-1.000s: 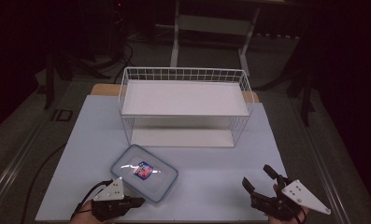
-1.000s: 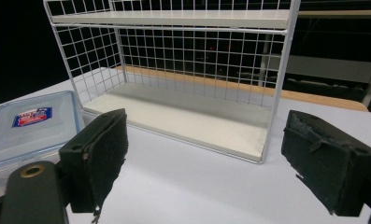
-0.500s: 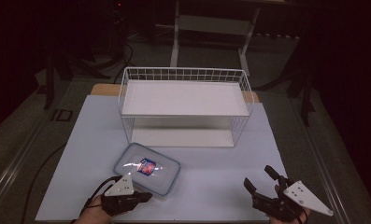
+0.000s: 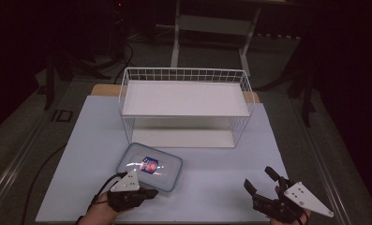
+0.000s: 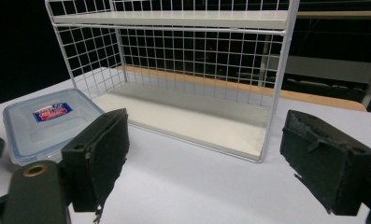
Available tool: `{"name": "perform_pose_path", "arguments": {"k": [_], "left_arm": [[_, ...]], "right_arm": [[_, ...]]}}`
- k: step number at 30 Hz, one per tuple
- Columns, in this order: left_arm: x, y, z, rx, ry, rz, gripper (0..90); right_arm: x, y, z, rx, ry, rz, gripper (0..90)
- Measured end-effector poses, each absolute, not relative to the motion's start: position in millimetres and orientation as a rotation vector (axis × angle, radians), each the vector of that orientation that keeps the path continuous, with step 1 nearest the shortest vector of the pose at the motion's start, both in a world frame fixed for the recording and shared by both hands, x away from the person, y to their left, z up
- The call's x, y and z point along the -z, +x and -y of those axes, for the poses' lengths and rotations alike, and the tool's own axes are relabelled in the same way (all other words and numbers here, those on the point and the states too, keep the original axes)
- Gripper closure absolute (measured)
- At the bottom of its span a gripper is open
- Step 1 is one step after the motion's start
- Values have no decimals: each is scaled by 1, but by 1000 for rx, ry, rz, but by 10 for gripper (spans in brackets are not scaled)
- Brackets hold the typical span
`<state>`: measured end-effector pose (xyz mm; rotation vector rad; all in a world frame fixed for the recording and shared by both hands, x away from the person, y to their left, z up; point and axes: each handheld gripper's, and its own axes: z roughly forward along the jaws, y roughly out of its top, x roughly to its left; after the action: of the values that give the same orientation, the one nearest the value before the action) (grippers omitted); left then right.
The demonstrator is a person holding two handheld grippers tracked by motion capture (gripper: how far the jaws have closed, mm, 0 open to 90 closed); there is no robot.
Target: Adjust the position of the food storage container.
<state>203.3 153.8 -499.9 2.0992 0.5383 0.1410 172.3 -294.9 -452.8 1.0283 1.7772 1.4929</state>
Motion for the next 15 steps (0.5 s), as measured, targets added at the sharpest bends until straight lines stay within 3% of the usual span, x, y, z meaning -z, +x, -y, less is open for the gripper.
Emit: {"name": "perform_pose_path", "arguments": {"k": [8,15], "left_arm": [[485,210,-219,-278,2011,-705,889],[498,228,-261,-346,1952,-868,889]], "right_arm": [[453,172,294,-1493,1026,-1778,151],[453,172,293,-1489,1025,-1781,151]]}}
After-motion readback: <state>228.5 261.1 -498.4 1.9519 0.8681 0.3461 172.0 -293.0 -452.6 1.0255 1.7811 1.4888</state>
